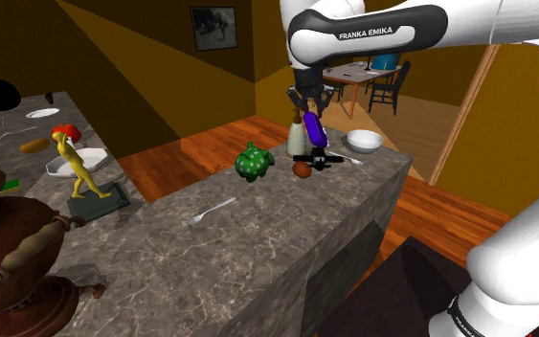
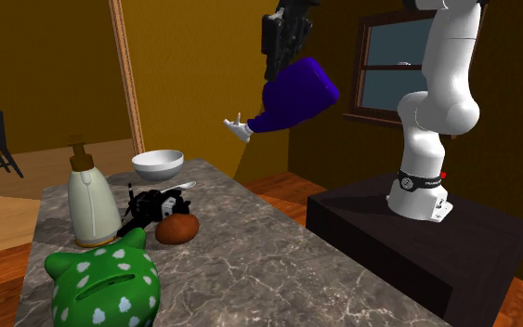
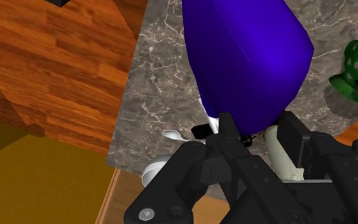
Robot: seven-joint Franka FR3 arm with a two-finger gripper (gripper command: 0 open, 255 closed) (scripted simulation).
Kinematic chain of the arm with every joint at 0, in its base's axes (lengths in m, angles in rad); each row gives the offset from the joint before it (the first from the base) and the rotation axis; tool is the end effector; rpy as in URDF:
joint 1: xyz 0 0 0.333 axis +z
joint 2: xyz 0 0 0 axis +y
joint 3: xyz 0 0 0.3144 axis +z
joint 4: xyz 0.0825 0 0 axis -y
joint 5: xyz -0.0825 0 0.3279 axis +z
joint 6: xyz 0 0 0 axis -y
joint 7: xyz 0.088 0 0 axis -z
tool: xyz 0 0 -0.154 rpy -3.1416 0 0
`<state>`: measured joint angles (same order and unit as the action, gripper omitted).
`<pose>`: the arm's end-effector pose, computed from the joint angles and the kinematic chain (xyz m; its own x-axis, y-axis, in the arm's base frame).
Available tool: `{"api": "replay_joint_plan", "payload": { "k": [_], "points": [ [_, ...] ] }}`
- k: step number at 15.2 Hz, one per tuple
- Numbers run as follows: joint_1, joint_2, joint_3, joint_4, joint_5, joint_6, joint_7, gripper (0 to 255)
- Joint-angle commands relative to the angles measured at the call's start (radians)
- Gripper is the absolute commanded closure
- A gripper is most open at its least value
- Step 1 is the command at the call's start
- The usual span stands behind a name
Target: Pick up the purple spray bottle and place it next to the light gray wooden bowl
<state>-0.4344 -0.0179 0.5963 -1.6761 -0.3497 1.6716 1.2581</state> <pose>0.5033 0.0343 0.5572 0.4743 -0.8142 0.3348 -0.8774 -0.4683 0.1042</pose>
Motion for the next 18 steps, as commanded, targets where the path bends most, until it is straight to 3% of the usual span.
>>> {"api": "replay_joint_plan", "payload": {
  "k": [1,9,18],
  "points": [
    [-0.025,-0.003,-0.026,-0.022,0.001,0.037,-0.042,255],
    [-0.117,-0.025,-0.13,-0.126,0.012,0.184,-0.201,255],
    [-0.212,0.039,-0.231,-0.144,-0.004,0.319,-0.358,255]
  ]
}}
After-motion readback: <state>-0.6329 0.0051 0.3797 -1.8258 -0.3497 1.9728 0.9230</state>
